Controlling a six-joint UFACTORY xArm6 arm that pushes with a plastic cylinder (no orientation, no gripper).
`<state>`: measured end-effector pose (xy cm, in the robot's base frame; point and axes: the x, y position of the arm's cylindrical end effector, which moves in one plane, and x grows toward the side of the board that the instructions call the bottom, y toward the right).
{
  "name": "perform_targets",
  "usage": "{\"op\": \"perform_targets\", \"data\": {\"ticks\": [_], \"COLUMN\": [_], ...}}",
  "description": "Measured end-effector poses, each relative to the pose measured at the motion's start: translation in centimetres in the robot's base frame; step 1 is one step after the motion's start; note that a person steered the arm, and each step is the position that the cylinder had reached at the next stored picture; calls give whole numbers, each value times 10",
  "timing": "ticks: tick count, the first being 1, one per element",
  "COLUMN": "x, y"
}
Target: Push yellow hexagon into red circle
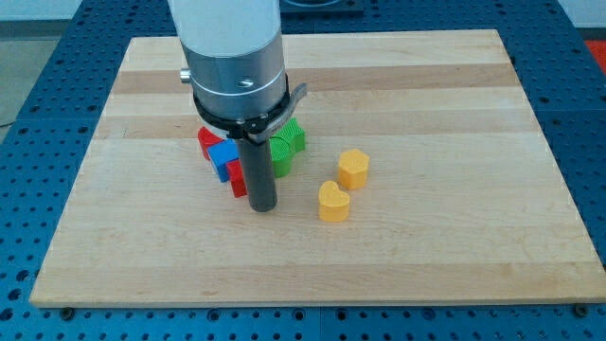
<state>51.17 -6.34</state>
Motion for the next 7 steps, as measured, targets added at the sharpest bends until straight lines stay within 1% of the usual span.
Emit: {"op": "perform_targets", "data": {"ticks": [1, 2, 3, 4, 5, 6, 7], "x": [0, 0, -10, -48, -94, -91, -74], "y": [31, 80, 117, 123, 111, 116, 125]}}
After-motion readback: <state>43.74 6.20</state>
